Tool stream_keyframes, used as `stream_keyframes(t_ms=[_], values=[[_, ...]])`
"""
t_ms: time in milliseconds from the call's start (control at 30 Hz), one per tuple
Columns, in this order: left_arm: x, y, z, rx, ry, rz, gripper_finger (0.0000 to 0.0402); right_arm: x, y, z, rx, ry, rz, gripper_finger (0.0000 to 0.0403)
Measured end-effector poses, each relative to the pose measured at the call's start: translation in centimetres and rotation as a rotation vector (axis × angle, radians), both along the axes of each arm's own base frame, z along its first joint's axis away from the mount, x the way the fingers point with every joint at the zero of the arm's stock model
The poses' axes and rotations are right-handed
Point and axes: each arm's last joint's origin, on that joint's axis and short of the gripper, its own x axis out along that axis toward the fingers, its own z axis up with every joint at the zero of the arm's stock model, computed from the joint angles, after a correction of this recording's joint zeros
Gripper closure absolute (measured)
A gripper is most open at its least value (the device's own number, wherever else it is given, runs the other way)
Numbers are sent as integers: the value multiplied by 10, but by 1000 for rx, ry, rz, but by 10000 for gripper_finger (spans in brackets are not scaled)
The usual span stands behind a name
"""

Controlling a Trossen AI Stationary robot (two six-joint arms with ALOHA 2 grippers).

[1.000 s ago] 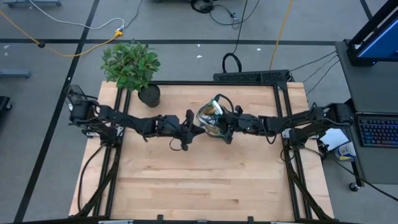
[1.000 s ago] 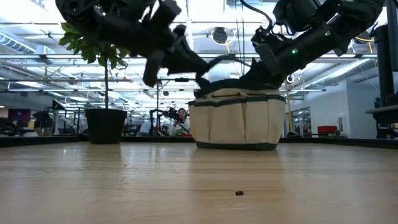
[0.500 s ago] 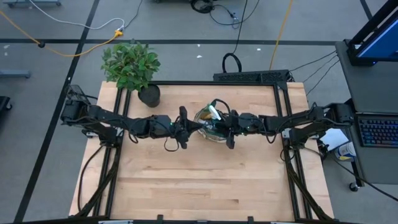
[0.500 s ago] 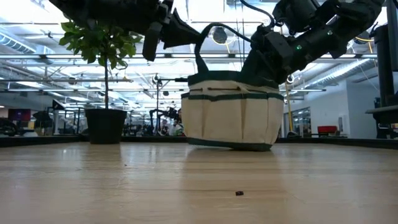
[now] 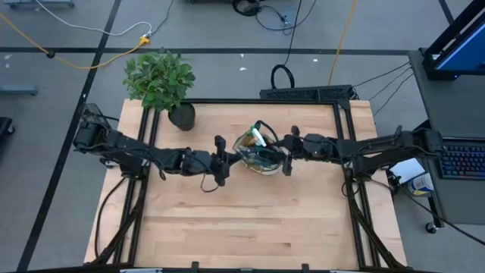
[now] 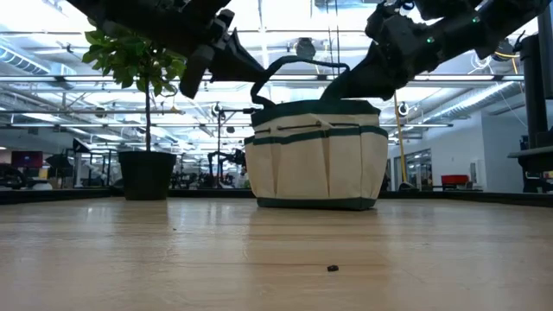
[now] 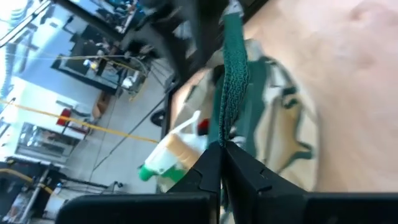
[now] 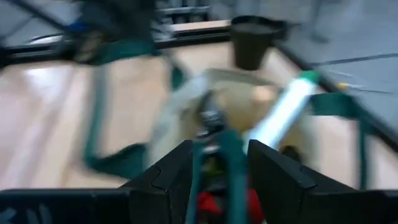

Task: Pick & Place Garden tools in Gardening bag
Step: Put the shear scissors into the gardening bag, then return to Home Position

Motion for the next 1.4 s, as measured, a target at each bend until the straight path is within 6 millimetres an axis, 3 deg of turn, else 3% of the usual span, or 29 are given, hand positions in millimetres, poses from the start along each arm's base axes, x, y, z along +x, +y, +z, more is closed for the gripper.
stream_keyframes(t_ms=[167, 433, 800, 1167, 1400], values=[[-3, -17, 0, 0, 1, -36, 392, -4, -5, -3, -29, 43, -164, 257], [-8, -34, 2, 77, -20, 88, 373, -11, -6, -17, 158, 145, -268, 257], [-9, -27, -3, -53, -39, 193, 365, -8, -6, -11, 133, 89, -249, 257], [-8, -18, -5, -148, -46, 204, 259, -6, -6, -8, 127, 53, -240, 257], [-33, -19, 24, -220, -156, 338, 256, -14, -2, 7, 81, 15, -84, 257]])
